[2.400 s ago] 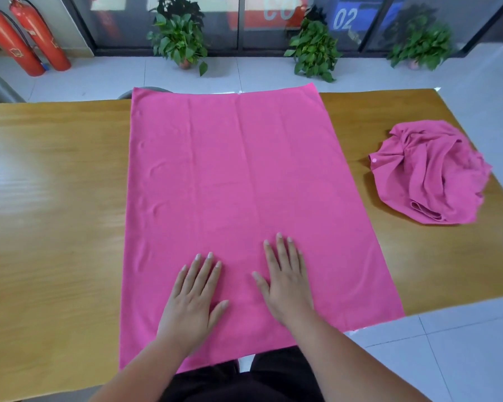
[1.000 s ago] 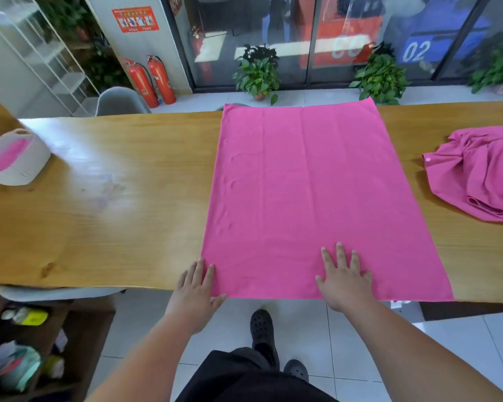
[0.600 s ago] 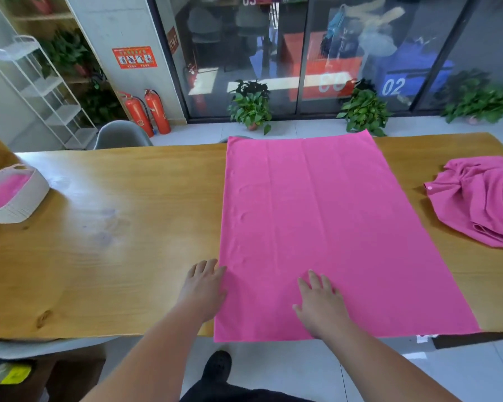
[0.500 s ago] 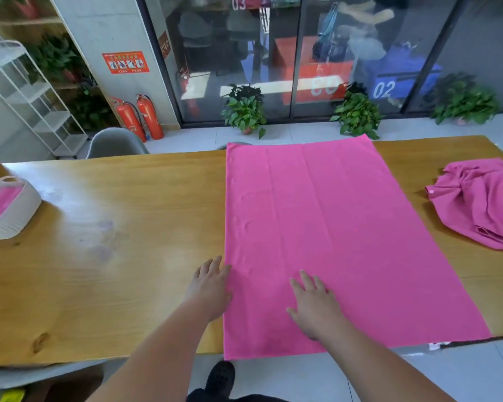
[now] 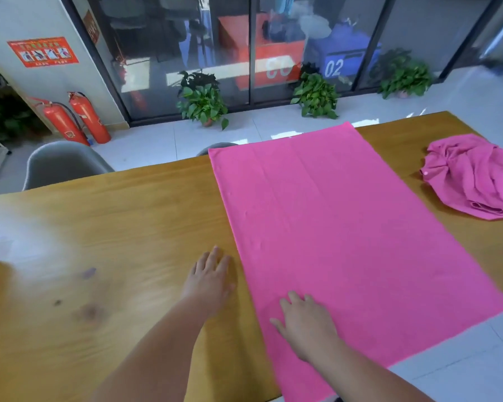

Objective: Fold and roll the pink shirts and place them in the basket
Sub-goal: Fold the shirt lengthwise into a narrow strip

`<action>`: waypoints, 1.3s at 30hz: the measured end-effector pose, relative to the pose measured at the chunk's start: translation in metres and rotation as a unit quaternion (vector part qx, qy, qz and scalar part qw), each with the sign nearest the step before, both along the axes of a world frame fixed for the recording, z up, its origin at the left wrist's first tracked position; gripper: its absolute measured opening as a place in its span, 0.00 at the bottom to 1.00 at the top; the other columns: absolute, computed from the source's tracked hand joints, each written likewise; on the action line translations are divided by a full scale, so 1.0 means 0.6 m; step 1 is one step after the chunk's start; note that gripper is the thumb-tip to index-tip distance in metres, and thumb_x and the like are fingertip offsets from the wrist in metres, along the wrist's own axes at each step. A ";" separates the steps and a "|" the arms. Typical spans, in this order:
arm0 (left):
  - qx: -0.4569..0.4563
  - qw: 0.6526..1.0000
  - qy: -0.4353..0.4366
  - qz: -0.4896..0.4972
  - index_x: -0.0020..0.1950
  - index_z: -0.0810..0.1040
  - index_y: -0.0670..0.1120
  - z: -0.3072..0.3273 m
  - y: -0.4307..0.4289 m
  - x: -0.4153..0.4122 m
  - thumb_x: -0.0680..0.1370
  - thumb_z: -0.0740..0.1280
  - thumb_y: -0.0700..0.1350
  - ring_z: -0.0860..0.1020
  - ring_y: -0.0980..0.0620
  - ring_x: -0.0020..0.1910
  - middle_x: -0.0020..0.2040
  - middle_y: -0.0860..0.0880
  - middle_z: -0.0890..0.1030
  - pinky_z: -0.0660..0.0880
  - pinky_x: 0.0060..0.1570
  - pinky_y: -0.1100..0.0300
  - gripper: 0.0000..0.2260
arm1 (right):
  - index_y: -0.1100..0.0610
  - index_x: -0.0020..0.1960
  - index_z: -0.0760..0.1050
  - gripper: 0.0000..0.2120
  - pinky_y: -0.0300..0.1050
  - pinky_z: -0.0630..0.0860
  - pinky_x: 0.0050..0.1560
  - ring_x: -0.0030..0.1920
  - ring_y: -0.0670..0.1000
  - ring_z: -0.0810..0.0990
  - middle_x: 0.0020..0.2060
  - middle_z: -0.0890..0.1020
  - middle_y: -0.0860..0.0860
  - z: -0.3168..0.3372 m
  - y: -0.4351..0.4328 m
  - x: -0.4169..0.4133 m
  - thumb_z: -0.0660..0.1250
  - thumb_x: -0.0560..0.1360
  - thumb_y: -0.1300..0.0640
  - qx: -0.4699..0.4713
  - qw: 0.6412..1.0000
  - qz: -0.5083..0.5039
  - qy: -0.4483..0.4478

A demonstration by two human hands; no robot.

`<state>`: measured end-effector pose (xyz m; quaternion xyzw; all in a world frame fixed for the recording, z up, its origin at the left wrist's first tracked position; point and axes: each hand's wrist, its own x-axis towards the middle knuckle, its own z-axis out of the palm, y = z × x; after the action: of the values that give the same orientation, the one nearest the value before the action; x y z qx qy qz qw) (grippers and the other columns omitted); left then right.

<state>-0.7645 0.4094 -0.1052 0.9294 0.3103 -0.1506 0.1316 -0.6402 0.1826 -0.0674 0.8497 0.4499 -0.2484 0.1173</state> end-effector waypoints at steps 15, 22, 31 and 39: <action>0.034 0.995 -0.041 -0.082 0.87 0.41 0.54 -0.045 0.152 0.129 0.83 0.50 0.70 0.39 0.42 0.86 0.87 0.53 0.39 0.47 0.84 0.43 0.38 | 0.49 0.86 0.40 0.38 0.62 0.48 0.83 0.85 0.58 0.37 0.84 0.33 0.48 -0.056 0.049 -0.061 0.55 0.85 0.37 0.056 0.997 -0.045 0.009; 0.023 0.995 -0.054 -0.084 0.87 0.39 0.55 -0.075 0.167 0.121 0.82 0.48 0.73 0.37 0.46 0.85 0.86 0.57 0.37 0.45 0.84 0.44 0.40 | 0.48 0.87 0.44 0.38 0.61 0.54 0.83 0.85 0.56 0.41 0.85 0.38 0.47 -0.080 0.077 -0.058 0.58 0.84 0.38 0.091 0.994 -0.062 -0.015; -0.031 0.992 -0.117 -0.040 0.87 0.48 0.58 -0.090 0.170 0.111 0.80 0.57 0.72 0.38 0.49 0.85 0.87 0.50 0.40 0.41 0.84 0.45 0.39 | 0.46 0.86 0.53 0.33 0.58 0.56 0.83 0.85 0.53 0.45 0.86 0.47 0.46 -0.078 0.068 -0.054 0.61 0.85 0.46 0.132 0.986 -0.096 0.016; -0.064 0.968 -0.228 0.085 0.78 0.71 0.58 -0.077 0.151 0.138 0.80 0.69 0.62 0.57 0.42 0.83 0.82 0.47 0.65 0.55 0.82 0.41 0.27 | 0.41 0.79 0.66 0.35 0.44 0.79 0.60 0.61 0.46 0.74 0.65 0.72 0.40 -0.078 0.056 -0.048 0.70 0.77 0.62 0.193 0.977 -0.077 0.050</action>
<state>-0.6815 0.5002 -0.1514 0.8988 0.3398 0.0579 0.2707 -0.6689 0.2161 -0.1145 0.8750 0.4280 -0.2070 -0.0911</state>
